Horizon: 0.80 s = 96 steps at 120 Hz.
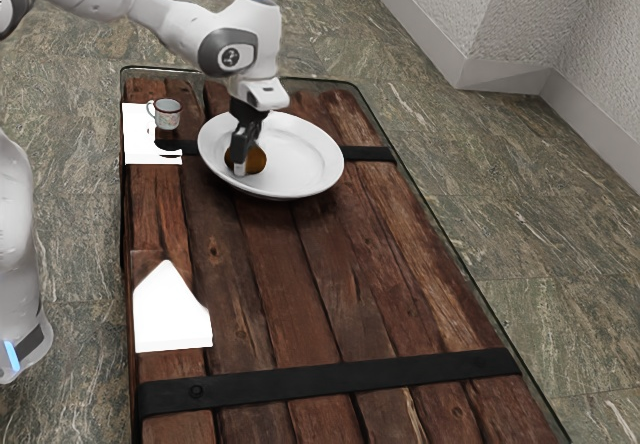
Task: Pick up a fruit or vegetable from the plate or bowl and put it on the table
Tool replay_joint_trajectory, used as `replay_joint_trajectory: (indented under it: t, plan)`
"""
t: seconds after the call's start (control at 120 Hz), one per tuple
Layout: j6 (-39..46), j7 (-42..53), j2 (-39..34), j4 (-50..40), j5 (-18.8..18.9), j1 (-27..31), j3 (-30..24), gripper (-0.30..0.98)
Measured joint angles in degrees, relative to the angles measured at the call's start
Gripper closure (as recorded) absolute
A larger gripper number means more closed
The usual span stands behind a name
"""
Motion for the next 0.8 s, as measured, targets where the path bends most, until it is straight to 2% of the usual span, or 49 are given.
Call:
replay_joint_trajectory:
  t: [0.05, 0.183, 0.292, 0.333, 0.408, 0.492, 0.633, 0.725, 0.8]
  plan:
    - [0.3, 0.7, 0.0, -1.0, -0.7, 0.3, 0.8, 0.07]
    - [1.8, 2.2, -0.4, -1.1, -2.5, 0.0, 1.8, 0.34]
    - [3.3, 3.0, -1.8, 0.3, -2.7, -2.0, 1.6, 0.41]
    - [3.8, 3.1, -2.5, 3.5, -2.7, -5.7, 0.5, 0.41]
    - [4.6, 2.8, -3.0, 10.8, -2.9, -12.8, -4.6, 0.39]
    - [5.1, 1.9, -1.3, 14.0, -4.1, -18.0, -9.6, 0.38]
    - [5.8, 0.4, 3.4, 15.4, -7.8, -20.1, -13.5, 0.42]
    - [6.1, -0.3, 3.7, 15.9, -11.1, -20.5, -14.4, 0.23]
    - [6.2, -0.6, 3.5, 17.0, -13.8, -20.6, -14.5, 0.13]
